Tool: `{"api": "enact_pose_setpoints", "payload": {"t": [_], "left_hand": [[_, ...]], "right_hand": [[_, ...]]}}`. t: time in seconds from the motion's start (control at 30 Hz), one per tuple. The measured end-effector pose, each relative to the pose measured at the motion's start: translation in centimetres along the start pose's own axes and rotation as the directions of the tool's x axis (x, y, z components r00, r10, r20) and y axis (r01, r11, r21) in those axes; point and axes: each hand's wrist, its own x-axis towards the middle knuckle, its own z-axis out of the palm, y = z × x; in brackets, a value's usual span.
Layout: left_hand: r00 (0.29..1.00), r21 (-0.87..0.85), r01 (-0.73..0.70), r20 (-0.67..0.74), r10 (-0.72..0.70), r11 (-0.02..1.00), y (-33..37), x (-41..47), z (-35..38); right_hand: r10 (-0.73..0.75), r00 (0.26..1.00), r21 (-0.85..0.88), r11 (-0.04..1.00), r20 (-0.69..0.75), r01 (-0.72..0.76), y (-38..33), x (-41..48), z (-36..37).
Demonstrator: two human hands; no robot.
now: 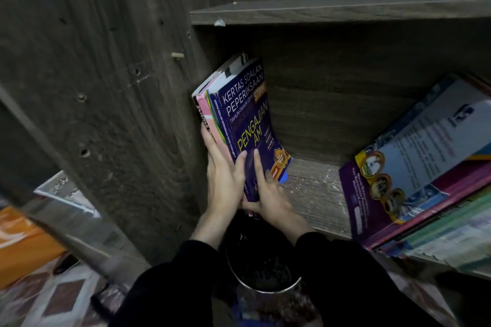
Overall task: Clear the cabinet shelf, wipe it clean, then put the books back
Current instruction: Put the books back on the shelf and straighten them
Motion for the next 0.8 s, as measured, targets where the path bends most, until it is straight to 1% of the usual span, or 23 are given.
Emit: {"api": "enact_pose_setpoints", "payload": {"t": [0.13,0.27,0.37,0.5,0.6,0.63,0.8], "left_hand": [[1.000,0.017,-0.014,-0.013,0.014,1.000,-0.7,0.6,-0.3],[0.997,0.032,-0.073,0.003,0.073,0.997,-1.1,1.1,-0.5],[0.996,0.081,-0.081,-0.032,0.083,0.993,-1.1,1.5,-0.9],[0.990,0.132,-0.129,-0.045,0.136,0.983,-0.4,0.6,-1.0],[0.971,0.260,-0.227,-0.016,0.239,0.939,-0.7,-0.2,-0.8],[0.967,0.299,-0.243,0.002,0.254,0.923,-0.9,-0.4,-0.7],[0.975,0.347,-0.217,0.027,0.221,0.912,-0.6,-0.9,-0.8]], "right_hand": [[0.017,1.000,0.048,0.999,-0.015,-0.016,-0.3,0.4,0.5],[0.040,0.995,0.117,0.993,-0.088,-0.029,-0.8,1.0,1.7],[0.041,0.994,0.112,0.993,-0.098,-0.030,-1.0,1.4,2.2],[0.013,0.994,0.118,0.993,-0.113,0.000,-0.5,1.3,2.2],[-0.021,0.995,0.103,0.994,-0.092,0.031,0.0,0.9,1.6],[-0.037,0.995,0.091,0.995,-0.092,0.045,0.1,0.7,1.4],[-0.107,0.989,0.064,0.991,-0.099,0.113,0.3,0.1,0.6]]}}
